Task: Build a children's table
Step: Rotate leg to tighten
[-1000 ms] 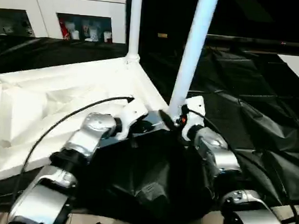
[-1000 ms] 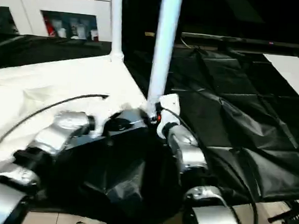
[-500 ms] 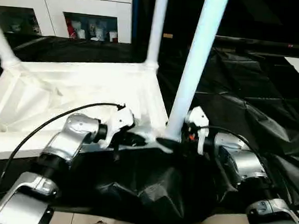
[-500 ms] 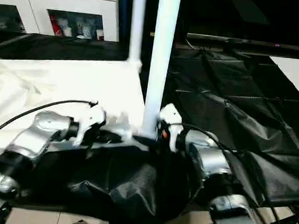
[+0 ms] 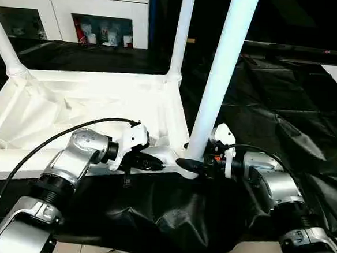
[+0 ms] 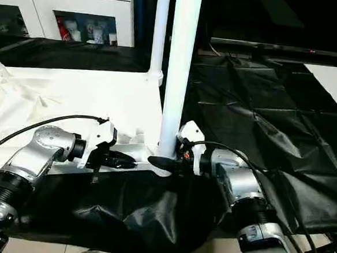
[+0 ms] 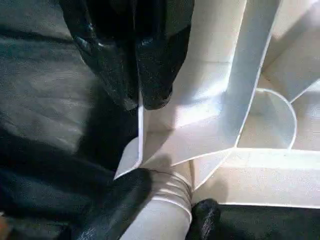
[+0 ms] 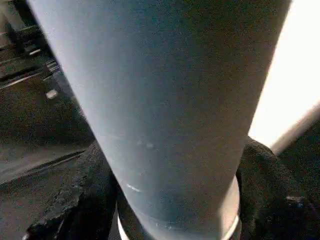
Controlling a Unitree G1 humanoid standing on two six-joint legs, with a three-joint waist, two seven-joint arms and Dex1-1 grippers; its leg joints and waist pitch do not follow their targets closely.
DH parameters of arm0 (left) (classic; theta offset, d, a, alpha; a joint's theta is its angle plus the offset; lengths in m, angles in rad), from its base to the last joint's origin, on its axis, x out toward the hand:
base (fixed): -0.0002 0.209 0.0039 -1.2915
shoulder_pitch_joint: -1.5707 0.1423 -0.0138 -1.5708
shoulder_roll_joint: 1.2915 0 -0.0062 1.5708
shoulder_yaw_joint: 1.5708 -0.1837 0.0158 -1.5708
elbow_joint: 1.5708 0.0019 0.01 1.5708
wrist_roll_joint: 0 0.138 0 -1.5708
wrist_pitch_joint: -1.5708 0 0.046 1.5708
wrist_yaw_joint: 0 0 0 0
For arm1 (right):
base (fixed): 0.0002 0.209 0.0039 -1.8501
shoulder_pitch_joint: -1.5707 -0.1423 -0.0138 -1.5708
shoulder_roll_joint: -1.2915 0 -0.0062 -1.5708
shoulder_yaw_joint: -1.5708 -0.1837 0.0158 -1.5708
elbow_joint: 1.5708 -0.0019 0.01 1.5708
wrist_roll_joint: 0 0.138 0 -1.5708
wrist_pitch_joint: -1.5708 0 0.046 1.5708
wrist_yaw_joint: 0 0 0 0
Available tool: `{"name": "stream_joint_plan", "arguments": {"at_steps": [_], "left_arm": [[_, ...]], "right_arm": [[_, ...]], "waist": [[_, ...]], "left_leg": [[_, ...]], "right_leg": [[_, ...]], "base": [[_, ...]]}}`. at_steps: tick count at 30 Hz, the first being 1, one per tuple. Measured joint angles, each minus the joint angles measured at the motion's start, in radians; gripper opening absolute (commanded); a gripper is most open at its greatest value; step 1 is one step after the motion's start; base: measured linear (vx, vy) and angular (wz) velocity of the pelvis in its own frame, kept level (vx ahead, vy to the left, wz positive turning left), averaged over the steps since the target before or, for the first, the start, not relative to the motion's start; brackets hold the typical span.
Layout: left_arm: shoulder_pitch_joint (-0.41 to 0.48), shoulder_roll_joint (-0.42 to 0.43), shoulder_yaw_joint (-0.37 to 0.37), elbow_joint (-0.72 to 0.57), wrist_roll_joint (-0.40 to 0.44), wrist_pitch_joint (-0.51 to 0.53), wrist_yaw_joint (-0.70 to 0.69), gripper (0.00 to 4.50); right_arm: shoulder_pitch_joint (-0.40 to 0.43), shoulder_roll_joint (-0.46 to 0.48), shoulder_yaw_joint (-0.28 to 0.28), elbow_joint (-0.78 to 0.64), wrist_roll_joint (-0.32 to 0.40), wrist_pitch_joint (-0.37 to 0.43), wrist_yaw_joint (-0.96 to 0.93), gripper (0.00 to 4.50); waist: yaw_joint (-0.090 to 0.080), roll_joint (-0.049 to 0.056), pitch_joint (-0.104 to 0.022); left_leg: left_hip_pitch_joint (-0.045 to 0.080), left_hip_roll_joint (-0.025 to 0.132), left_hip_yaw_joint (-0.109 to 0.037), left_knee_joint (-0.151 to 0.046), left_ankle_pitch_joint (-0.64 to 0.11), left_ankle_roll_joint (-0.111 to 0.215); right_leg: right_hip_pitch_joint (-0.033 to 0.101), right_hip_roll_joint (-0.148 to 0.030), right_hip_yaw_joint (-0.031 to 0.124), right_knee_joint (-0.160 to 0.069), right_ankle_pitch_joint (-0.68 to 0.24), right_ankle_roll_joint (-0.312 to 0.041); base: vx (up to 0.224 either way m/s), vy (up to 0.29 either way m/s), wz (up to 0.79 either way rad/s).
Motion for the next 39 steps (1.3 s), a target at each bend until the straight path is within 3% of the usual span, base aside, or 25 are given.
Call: {"name": "stream_joint_plan", "arguments": {"at_steps": [8, 14, 15, 20, 28, 39], "left_arm": [[-0.107, -0.133, 0.030, 0.157, 0.048, 0.036, 0.263, 0.00], [-0.154, -0.199, 0.036, 0.222, 0.071, 0.031, 0.379, 0.00], [-0.154, -0.201, 0.037, 0.223, 0.073, 0.027, 0.381, 0.00], [-0.154, -0.197, 0.039, 0.226, 0.075, 0.015, 0.364, 0.00], [-0.111, -0.134, 0.045, 0.178, 0.064, -0.007, 0.251, 0.00], [-0.029, -0.022, 0.017, 0.053, 0.008, -0.018, -0.010, 0.00]], "right_arm": [[-0.086, 0.160, -0.119, 0.147, -0.033, -0.024, -0.508, 2.74], [-0.151, 0.217, -0.174, 0.242, -0.047, -0.066, -0.717, 2.74], [-0.151, 0.217, -0.175, 0.247, -0.048, -0.077, -0.717, 3.09], [-0.147, 0.214, -0.178, 0.249, -0.051, -0.093, -0.670, 3.79], [-0.115, 0.121, -0.085, 0.224, -0.084, -0.135, -0.403, 3.79], [-0.039, -0.030, 0.038, 0.074, -0.059, -0.114, 0.038, 3.79]], "waist": [[-0.008, 0.000, 0.000], [-0.003, 0.002, -0.001], [-0.002, 0.002, -0.001], [-0.002, 0.003, 0.000], [-0.007, 0.003, 0.000], [0.010, 0.003, 0.000]], "left_leg": [[0.001, 0.000, 0.000, 0.001, 0.000, 0.000], [0.000, -0.002, 0.000, -0.003, 0.000, 0.000], [0.000, -0.002, 0.000, -0.003, 0.000, 0.000], [0.000, -0.002, 0.000, -0.004, 0.000, 0.000], [0.001, -0.001, 0.000, -0.005, 0.000, 0.000], [-0.001, 0.000, 0.001, -0.003, 0.000, 0.000]], "right_leg": [[0.000, 0.000, 0.000, 0.000, 0.000, 0.000], [-0.001, -0.001, 0.000, -0.001, 0.000, 0.000], [-0.001, -0.001, 0.000, -0.001, 0.001, -0.002], [-0.001, -0.001, 0.000, -0.001, 0.001, -0.003], [-0.001, 0.000, 0.000, 0.000, 0.001, -0.003], [-0.001, 0.000, -0.001, 0.000, -0.001, -0.001]], "base": [[0.000, 0.000, 0.00], [0.000, 0.000, 0.00], [0.000, 0.000, 0.00], [0.000, 0.000, 0.00], [0.000, 0.000, 0.00], [0.000, 0.000, 0.00]]}}
